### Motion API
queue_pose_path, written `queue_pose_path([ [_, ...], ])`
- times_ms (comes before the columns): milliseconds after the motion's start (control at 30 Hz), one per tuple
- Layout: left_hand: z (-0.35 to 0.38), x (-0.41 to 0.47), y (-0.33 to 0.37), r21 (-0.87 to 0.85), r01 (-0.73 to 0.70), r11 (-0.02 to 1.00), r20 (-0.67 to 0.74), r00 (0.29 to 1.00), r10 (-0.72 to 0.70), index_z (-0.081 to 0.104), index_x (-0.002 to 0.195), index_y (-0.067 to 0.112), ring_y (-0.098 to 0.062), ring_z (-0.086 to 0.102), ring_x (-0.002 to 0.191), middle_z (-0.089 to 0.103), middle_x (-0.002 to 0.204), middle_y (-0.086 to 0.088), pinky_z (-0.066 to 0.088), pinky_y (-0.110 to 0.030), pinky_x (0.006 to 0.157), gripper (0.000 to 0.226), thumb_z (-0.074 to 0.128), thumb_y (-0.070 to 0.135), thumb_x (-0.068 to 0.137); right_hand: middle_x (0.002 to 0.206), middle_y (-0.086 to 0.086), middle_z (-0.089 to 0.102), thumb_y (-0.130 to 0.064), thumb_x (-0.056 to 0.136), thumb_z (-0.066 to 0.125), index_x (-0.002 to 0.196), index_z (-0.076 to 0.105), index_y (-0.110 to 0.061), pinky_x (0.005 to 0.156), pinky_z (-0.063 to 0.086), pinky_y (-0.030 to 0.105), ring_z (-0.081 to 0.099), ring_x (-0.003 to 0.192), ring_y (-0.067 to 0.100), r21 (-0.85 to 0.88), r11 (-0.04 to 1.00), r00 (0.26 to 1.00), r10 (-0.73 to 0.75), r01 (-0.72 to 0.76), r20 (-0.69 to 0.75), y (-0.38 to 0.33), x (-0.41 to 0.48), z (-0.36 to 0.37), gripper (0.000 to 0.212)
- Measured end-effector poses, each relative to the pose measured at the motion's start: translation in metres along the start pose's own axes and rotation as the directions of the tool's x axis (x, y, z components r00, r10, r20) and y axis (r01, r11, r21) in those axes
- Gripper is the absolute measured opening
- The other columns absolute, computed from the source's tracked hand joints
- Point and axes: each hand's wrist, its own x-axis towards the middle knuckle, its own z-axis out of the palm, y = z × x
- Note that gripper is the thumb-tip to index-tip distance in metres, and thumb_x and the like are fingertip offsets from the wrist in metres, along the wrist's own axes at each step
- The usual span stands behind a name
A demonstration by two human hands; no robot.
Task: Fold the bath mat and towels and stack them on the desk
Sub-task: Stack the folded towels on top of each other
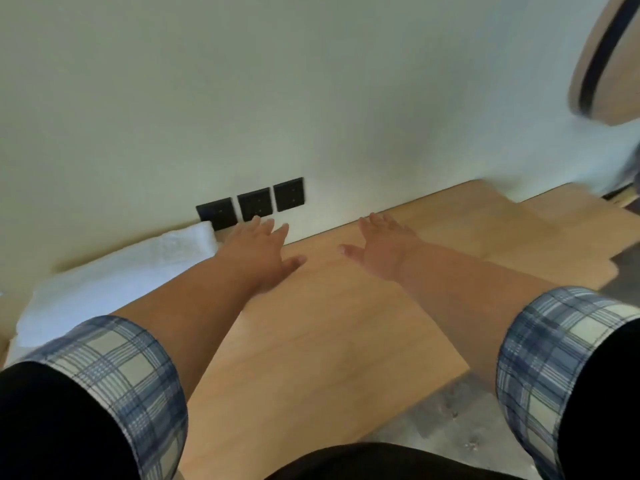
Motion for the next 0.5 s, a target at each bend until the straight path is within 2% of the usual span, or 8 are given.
queue_pose_path([
  [100, -0.037, 0.004, 0.097, -0.038, -0.06, 0.997, -0.034, 0.998, 0.059, 0.01, 0.158, 0.021, -0.028, 0.008, 0.151, 0.012, 0.164, -0.006, 0.013, -0.046, 0.12, 0.081, 0.018, 0.071, 0.094, 0.167, 0.002, 0.003, -0.08, 0.089, 0.022, 0.16, 0.004, -0.018, 0.122, 0.008, 0.051, -0.004, 0.153, 0.022, -0.024, 0.996, 0.995, 0.081, -0.083, -0.056, 0.096, -0.056, -0.032, 0.095],
  [233, -0.064, 0.009, 0.228, -0.214, -0.139, 0.967, -0.111, 0.987, 0.118, 0.013, 0.157, 0.025, -0.024, 0.021, 0.148, 0.015, 0.164, -0.001, 0.023, -0.043, 0.116, 0.08, 0.019, 0.071, 0.092, 0.165, 0.008, 0.016, -0.078, 0.091, 0.023, 0.158, 0.013, -0.014, 0.119, 0.018, 0.054, 0.009, 0.152, 0.027, -0.05, 0.975, 0.976, 0.212, -0.215, -0.06, 0.22, -0.136, -0.053, 0.094],
  [300, -0.069, 0.014, 0.292, -0.247, -0.199, 0.948, -0.127, 0.977, 0.172, 0.014, 0.157, 0.025, -0.023, 0.019, 0.149, 0.016, 0.164, -0.002, 0.021, -0.042, 0.118, 0.08, 0.018, 0.071, 0.092, 0.164, 0.009, 0.019, -0.078, 0.091, 0.025, 0.157, 0.016, -0.013, 0.118, 0.021, 0.053, 0.012, 0.151, 0.029, -0.041, 0.958, 0.959, 0.281, -0.283, -0.04, 0.276, -0.173, -0.056, 0.094],
  [500, -0.077, 0.028, 0.447, -0.275, -0.357, 0.893, -0.125, 0.934, 0.335, 0.014, 0.157, 0.023, -0.022, 0.012, 0.15, 0.018, 0.163, -0.004, 0.017, -0.039, 0.119, 0.077, 0.024, 0.068, 0.095, 0.157, 0.007, 0.033, -0.073, 0.091, 0.032, 0.154, 0.027, -0.017, 0.114, 0.026, 0.048, 0.018, 0.147, 0.028, 0.042, 0.91, 0.904, 0.414, -0.412, -0.103, 0.403, -0.244, -0.076, 0.084],
])
